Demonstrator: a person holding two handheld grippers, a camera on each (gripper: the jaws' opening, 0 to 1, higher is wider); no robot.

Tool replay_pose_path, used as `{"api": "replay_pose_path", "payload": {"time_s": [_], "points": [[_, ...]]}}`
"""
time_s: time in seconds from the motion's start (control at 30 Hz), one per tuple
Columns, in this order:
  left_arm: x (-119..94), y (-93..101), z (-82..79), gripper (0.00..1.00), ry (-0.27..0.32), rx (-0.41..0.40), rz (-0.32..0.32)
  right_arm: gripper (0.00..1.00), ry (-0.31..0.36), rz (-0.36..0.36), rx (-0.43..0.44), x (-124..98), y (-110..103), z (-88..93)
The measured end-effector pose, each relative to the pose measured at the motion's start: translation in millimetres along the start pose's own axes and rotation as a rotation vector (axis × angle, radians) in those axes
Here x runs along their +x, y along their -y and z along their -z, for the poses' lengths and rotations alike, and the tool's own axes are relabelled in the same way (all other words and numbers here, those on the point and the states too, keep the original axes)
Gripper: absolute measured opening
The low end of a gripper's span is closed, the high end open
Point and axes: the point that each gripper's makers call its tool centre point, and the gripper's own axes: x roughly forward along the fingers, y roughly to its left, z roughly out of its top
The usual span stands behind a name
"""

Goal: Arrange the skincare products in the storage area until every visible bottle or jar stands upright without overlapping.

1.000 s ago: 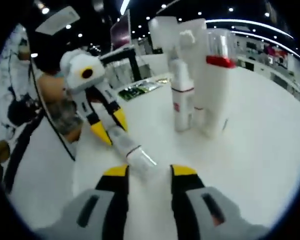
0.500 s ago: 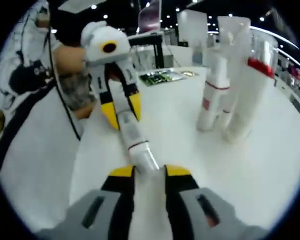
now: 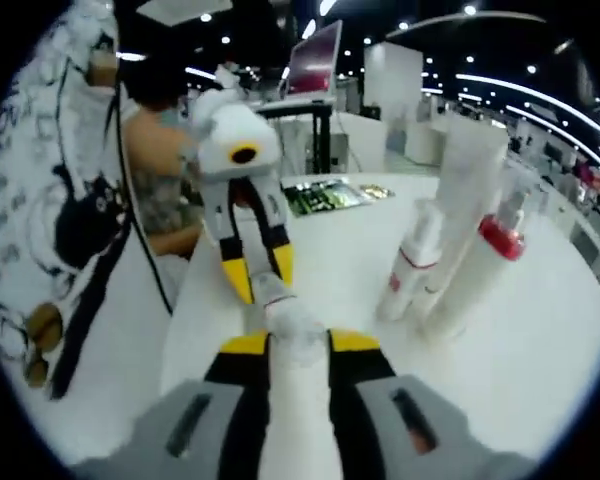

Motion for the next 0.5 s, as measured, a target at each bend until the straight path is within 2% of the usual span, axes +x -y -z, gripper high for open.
{"api": "replay_pose_path", "payload": {"time_s": [0.03,0.13,0.2,0.37,0.5], "points": [[0,0.1,0.0,0.19,-0.001,0.0,0.0,0.19,0.009,-0.001,-0.004,0,0,-4.1],[1,0.3,-0.3,0.19,-0.001,0.002,0.0,0.18,0.113,-0.03,0.019,-1,-5,-30.7],[4,2.2,-1.7,0.19,0.003,0.008,0.007,0.18,0.145,-0.039,0.02,0,-6,-39.8],[12,4.2,-5.4,0.19,0.018,0.008,0.014,0.18,0.184,-0.052,-0.005,8,-11,-59.7],[15,4.9,-5.0,0.19,0.027,0.031,0.011,0.18,0.206,-0.07,-0.016,14,-18,-67.7]]}}
